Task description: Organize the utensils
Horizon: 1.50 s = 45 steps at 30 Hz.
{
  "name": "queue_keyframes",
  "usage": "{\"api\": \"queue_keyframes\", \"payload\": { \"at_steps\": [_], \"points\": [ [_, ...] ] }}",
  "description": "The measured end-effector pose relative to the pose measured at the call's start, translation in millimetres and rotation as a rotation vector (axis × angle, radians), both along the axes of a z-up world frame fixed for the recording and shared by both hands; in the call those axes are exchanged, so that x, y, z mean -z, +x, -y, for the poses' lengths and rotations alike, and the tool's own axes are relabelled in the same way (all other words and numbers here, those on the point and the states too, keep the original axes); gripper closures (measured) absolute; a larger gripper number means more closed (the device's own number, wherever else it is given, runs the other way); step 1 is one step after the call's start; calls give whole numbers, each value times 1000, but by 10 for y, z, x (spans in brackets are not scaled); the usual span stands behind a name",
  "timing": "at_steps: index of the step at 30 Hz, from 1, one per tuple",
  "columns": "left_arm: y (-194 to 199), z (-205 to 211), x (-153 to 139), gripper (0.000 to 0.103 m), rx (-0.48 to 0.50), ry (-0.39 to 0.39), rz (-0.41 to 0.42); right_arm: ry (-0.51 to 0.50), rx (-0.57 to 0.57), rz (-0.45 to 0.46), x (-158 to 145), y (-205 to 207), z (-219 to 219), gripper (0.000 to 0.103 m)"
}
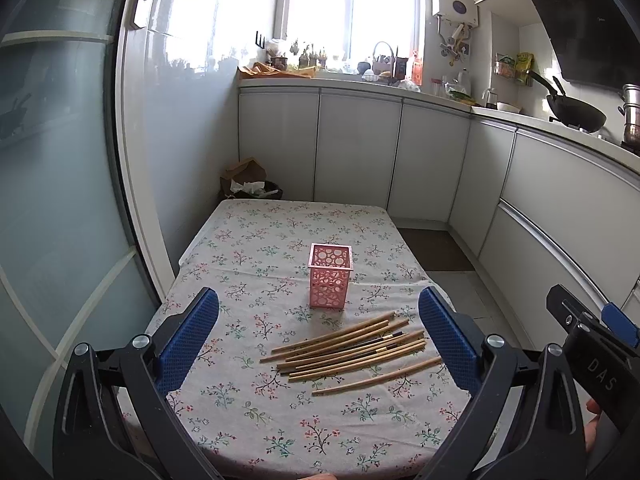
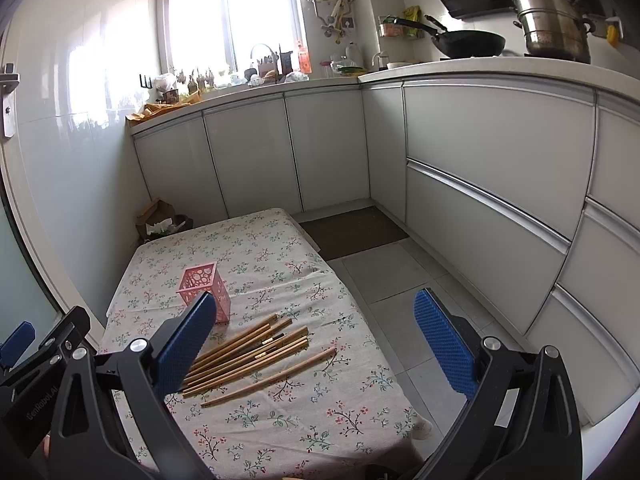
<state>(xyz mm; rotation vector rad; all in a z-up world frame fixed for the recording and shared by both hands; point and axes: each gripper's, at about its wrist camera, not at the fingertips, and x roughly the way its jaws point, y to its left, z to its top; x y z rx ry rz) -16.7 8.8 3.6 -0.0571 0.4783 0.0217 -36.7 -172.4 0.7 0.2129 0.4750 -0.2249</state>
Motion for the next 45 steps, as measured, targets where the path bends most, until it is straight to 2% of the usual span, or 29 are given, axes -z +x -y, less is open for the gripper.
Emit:
{"api": "queue_keyframes", "payload": {
  "at_steps": [35, 41, 43, 45],
  "points": [
    [-5, 16, 80, 7, 2, 4, -22, 15, -5, -24, 43, -6, 7, 7],
    [101, 28, 165, 7, 7, 11, -53, -3, 16, -23, 98, 70, 56, 7],
    [214, 55, 188, 7, 35, 19, -78, 31, 38, -54, 162, 141, 149, 7],
    [366, 93, 209, 7, 95, 17, -112, 115, 60, -103, 298, 264, 347, 7]
  ]
}}
